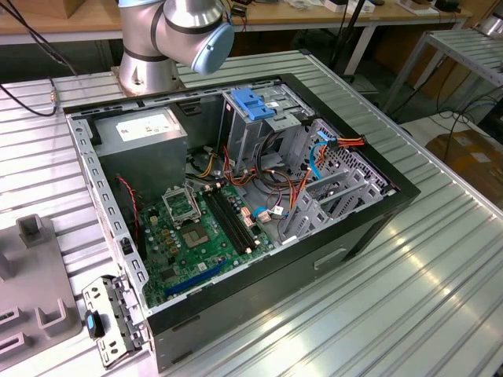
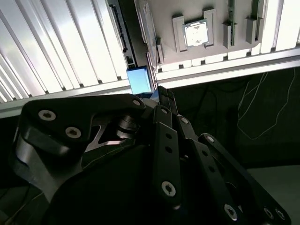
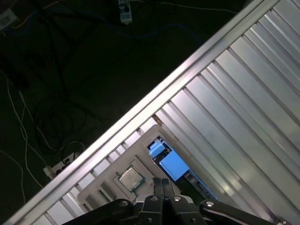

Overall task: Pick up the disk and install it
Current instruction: 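Pick up the disk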

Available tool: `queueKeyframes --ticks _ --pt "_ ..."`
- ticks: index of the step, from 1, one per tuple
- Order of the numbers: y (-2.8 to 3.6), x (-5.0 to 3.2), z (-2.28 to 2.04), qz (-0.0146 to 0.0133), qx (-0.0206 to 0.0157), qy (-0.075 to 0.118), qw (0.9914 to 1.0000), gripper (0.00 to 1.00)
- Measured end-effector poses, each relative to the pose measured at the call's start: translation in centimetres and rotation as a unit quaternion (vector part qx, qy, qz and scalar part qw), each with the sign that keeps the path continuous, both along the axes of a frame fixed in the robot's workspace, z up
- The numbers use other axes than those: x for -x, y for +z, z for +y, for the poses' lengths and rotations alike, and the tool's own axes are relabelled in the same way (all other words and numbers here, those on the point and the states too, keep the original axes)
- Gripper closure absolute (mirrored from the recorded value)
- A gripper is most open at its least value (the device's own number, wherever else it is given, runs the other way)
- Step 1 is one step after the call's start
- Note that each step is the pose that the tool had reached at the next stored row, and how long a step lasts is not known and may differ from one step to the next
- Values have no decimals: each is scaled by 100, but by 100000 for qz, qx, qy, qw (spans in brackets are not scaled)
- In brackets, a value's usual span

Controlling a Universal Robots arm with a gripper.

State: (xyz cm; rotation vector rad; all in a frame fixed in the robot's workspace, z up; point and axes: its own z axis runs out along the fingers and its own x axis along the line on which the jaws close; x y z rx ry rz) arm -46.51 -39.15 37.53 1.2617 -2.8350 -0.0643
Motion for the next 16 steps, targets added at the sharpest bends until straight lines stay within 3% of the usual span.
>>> queueKeyframes --ticks 6,11,14,15,16 --pt "-4 -3 0 -3 0 2609 99966 89" --pt "-22 -7 0 -64 4 5882 99827 89" --pt "-31 -8 0 -105 3 7973 99682 89" --pt "-32 -8 0 -108 2 8926 99601 89" --pt "-34 -8 0 -106 2 10657 99430 89"
